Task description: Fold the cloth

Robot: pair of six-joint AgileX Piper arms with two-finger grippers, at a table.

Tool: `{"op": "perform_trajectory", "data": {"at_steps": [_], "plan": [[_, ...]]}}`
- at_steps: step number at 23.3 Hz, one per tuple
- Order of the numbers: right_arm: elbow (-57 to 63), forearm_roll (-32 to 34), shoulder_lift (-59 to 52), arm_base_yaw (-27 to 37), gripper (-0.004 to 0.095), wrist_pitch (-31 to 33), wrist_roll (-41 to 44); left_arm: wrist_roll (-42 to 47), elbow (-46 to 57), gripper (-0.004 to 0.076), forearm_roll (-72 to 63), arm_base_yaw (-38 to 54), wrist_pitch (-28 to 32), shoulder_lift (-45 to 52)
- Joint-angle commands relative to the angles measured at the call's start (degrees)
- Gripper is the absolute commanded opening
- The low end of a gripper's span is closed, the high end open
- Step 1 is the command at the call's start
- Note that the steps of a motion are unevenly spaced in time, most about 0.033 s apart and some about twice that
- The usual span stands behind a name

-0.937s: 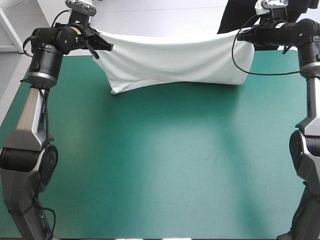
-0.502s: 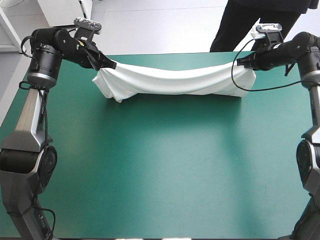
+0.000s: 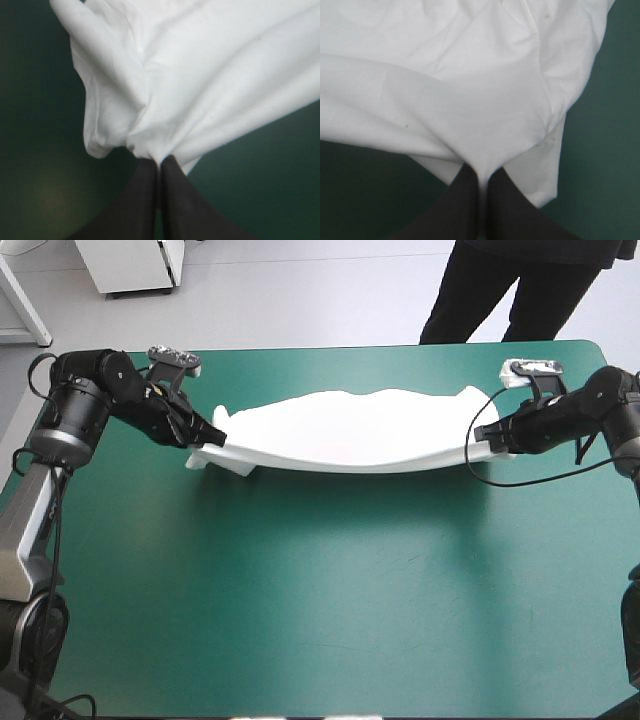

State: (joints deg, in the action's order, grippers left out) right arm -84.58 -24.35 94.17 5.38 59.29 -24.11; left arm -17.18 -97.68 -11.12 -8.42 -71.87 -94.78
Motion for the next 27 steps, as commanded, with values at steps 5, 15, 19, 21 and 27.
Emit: {"op": "perform_trajectory", "data": {"at_steps": [5, 15, 19, 21, 27], "plan": [[15.1, 0.5, -7.0, -0.9, -0.0012, -2.2, -1.2, -1.7, 18.0, -0.0022, -2.8, 0.0, -1.9, 9.2], [25.7, 8.3, -7.5, -8.8, -0.0013, -2.1, -0.7, -2.6, 31.4, -0.0022, -2.8, 0.0, -1.9, 11.8], [25.8, 9.3, -7.5, -8.8, -0.0013, -2.1, 0.0, -2.7, 33.5, -0.0022, -2.8, 0.0, -1.5, 11.8], [25.8, 9.3, -7.5, -8.8, -0.0013, -2.1, 0.3, -2.7, 34.0, -0.0022, -2.6, 0.0, -0.9, 11.8], [25.8, 9.7, -7.5, -8.8, -0.0012, -2.0, 2.9, -2.7, 35.9, -0.0022, -2.5, 0.0, 0.6, 11.7]]}}
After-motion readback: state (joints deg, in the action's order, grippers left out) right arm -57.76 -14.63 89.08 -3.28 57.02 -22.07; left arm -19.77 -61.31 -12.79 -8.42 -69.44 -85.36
